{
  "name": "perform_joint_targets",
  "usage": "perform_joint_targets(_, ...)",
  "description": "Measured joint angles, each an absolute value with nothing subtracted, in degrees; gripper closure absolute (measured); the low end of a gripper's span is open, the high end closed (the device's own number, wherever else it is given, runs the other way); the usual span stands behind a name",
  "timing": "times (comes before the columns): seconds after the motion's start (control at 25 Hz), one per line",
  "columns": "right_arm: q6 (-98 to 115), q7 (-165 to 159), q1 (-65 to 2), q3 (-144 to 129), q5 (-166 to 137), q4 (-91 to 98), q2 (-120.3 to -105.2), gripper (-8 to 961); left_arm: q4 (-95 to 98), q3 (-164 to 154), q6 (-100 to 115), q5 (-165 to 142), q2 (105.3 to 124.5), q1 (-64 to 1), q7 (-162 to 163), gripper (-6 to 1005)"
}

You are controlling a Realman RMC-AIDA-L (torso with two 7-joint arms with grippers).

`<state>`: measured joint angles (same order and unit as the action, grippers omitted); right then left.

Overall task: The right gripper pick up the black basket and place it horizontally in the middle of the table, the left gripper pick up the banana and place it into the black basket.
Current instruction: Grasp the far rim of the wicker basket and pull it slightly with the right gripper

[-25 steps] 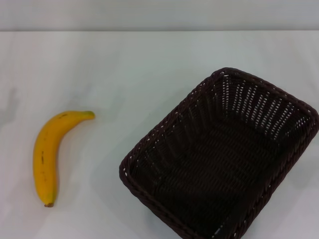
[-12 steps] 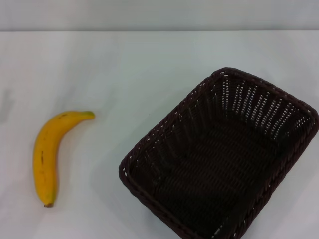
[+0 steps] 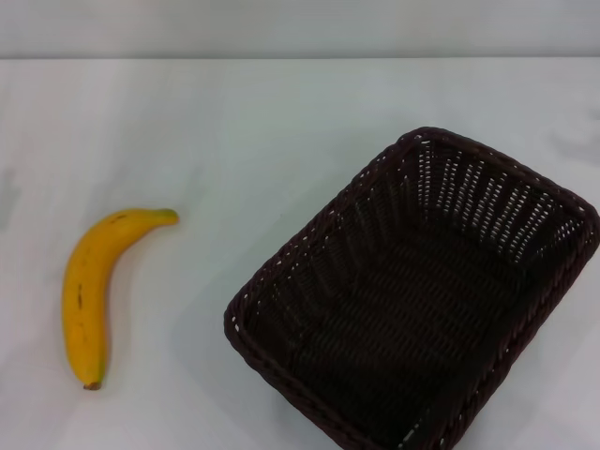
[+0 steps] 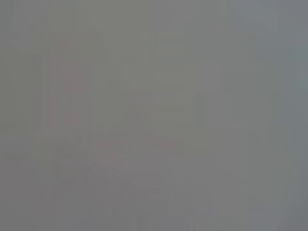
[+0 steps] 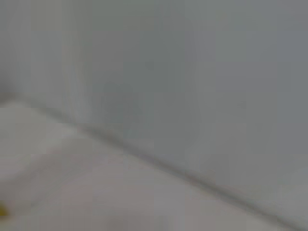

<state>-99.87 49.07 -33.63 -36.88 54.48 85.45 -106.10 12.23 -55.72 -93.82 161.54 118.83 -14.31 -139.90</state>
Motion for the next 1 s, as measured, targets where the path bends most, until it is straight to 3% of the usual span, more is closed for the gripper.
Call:
perform_joint_targets(0.16, -104.0, 41.4, -39.7, -44.4, 48.0, 83.6, -103.94, 97, 12.2, -55.7, -93.7, 161.2, 118.83, -14.2, -143.2, 115)
perform_joint_targets(0.28, -105.7, 38.1, -45.2, -48.9, 42.8, 79.7, -104.3, 97, 12.2, -55.7, -93.8, 160.9, 118.75, -13.3, -144.5, 115)
perform_joint_targets(0.4, -106.2, 36.3, -50.6, -51.6, 36.8, 74.5, -105.72, 97, 12.6, -55.7, -93.5, 161.1, 118.71, -12.0, -145.9, 115)
perform_joint_targets(0.72, -104.2, 36.9, -63.5, -53.4, 17.0, 57.8, -111.57, 97, 13.0, -55.7, -93.7, 161.1, 117.98, -9.1, -147.0, 116)
perform_joint_targets(1.0, -102.4, 37.2, -67.6, -53.5, 15.6, 48.0, -112.76, 97, 12.8, -55.6, -93.2, 161.2, 117.43, -7.9, -147.0, 116)
